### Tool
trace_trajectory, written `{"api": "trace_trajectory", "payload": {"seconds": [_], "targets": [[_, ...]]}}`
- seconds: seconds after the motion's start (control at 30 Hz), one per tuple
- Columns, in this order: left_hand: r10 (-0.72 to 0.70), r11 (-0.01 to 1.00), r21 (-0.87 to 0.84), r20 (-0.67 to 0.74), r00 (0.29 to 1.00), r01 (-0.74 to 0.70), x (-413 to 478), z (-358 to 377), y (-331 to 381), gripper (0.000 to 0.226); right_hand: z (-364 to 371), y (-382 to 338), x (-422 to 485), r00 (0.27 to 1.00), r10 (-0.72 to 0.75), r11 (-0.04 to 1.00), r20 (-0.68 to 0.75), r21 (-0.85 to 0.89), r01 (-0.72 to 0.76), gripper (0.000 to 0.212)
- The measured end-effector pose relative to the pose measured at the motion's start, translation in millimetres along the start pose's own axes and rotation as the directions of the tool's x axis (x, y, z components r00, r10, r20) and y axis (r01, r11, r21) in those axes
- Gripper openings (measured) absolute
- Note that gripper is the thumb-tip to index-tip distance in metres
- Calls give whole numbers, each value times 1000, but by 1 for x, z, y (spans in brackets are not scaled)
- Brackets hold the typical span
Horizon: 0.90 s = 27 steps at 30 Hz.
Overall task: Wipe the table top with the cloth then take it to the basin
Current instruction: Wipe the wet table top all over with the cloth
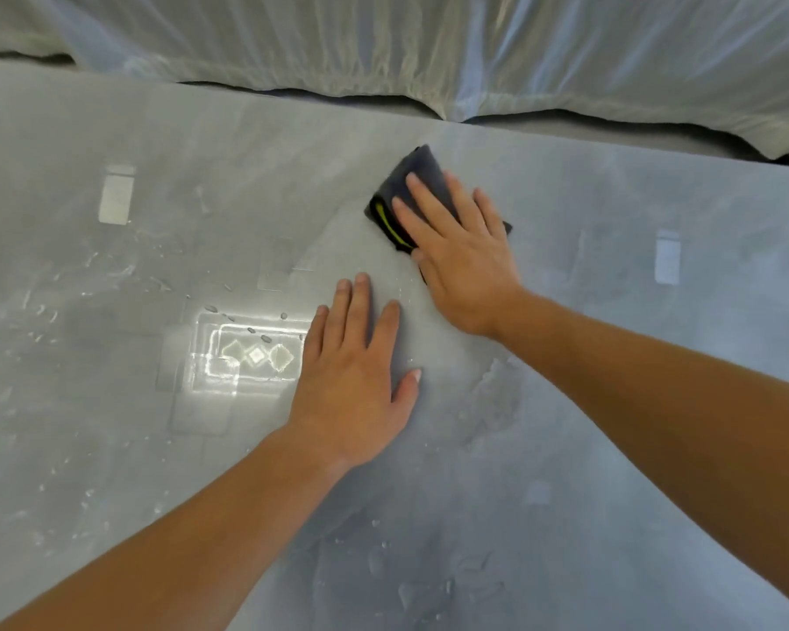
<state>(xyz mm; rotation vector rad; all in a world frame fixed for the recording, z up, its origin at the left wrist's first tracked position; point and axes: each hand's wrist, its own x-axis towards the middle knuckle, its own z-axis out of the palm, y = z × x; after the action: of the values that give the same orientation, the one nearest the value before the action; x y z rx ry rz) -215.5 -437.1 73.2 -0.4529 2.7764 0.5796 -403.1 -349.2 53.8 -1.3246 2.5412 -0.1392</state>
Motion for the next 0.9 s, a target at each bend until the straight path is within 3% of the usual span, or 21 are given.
{"api": "trace_trajectory", "payload": {"seconds": [0.07,0.17,0.23,0.27,0.37,0.43,0.47,0.53,0.6,0.63,0.7,0.77,0.83,0.9], "targets": [[11,1000,-3,0,1000,-11,0,2,-2,75,-7,18,5,998,-54,999,24,-7,54,56],[44,999,-21,22,999,-44,0,3,-6,78,-17,35,35,958,275,960,-78,86,-268,54],[65,997,-54,27,998,-63,0,1,-11,76,-15,19,35,916,387,916,-106,159,-368,54],[75,995,-64,27,997,-73,-2,-1,-13,76,-10,8,23,928,358,929,-100,140,-343,54],[68,998,-14,17,998,-68,-17,-6,-13,74,3,-8,-49,995,94,994,-17,50,-93,56],[49,998,32,3,999,-49,-32,-6,-12,73,3,5,-85,997,-50,999,62,9,49,56],[53,997,52,3,999,-53,-40,-5,-11,73,1,18,-90,996,-53,999,74,-3,54,56],[57,996,68,11,998,-57,-53,-1,-8,73,-1,36,-81,988,152,988,27,32,-153,55],[30,998,53,6,1000,-30,-64,3,-7,73,2,27,-67,897,439,892,-52,140,-429,56],[17,999,44,-3,1000,-17,-69,5,-6,73,6,11,-67,860,505,856,-76,166,-489,57],[22,999,35,-1,1000,-22,-79,9,-4,73,25,-28,-93,901,421,904,-104,135,-407,61],[32,999,39,24,999,-33,-88,14,-5,73,41,-59,-141,984,170,984,-54,62,-167,62],[28,998,56,66,997,-32,-94,18,-8,75,42,-57,-172,1000,18,999,18,29,-19,61],[40,995,89,87,995,-48,-97,23,-11,76,35,-36,-166,995,96,995,7,40,-96,61]]}}
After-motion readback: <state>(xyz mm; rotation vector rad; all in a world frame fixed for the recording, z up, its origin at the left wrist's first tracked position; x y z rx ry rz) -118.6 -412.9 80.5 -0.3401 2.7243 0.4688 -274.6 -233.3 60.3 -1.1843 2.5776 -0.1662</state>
